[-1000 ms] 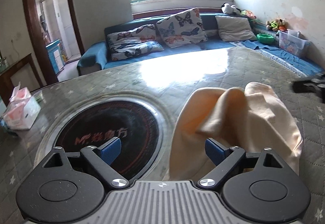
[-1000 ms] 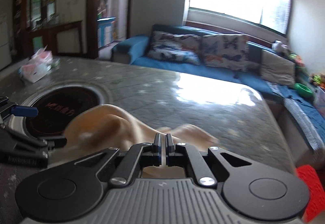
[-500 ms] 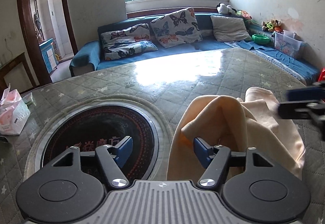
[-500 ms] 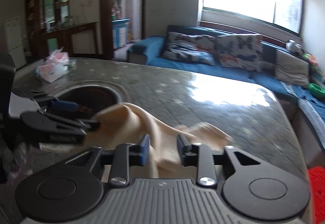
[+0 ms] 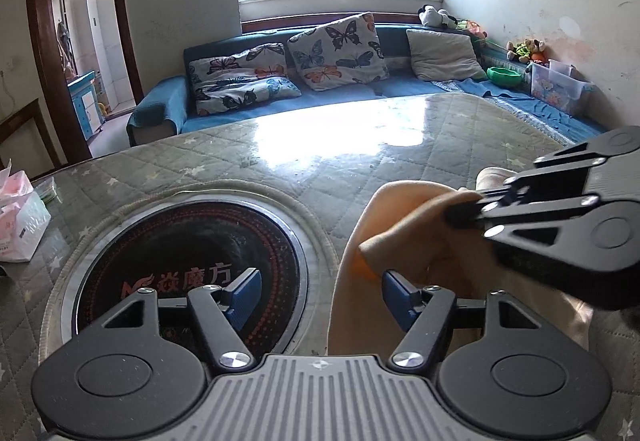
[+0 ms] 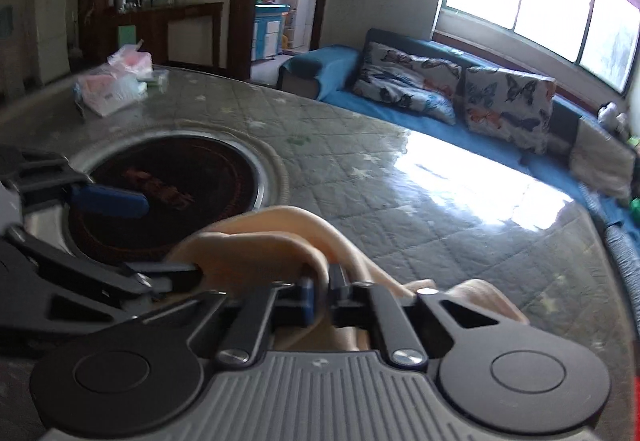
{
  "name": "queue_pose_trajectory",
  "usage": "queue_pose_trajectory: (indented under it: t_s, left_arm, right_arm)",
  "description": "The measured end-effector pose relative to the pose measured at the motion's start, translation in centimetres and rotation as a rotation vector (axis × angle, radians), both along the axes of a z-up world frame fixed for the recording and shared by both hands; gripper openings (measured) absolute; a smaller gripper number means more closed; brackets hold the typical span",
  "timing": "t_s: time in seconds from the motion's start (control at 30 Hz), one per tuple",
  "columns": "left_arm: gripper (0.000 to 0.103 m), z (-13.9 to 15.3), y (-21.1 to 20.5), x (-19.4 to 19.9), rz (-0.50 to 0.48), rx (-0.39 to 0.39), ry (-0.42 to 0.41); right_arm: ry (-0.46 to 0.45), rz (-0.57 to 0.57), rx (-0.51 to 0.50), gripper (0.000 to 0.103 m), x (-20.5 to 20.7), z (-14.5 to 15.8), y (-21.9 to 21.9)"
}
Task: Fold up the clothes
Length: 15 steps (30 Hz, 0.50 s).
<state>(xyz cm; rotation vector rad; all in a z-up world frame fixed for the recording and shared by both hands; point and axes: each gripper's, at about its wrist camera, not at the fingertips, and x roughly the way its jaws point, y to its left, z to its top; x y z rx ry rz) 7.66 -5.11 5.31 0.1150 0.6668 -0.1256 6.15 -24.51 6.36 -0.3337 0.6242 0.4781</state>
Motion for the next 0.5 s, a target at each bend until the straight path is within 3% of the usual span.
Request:
queue_pose_trajectory:
  t_s: [0.27,0.5]
  left_arm:
    - [0.070,-0.1,-1.1,0.8,-0.036,-0.001,-0.002]
    - [0.070,-0.1,-4.0,0.2,-0.166,0.014,-0.036]
  right_arm:
    - [-0.114,-0.092,0.019,0.002,-3.6,2.8,-5.0]
    - [-0.124,-0.164,0.043,0.002,-5.9,3.6,-8.9]
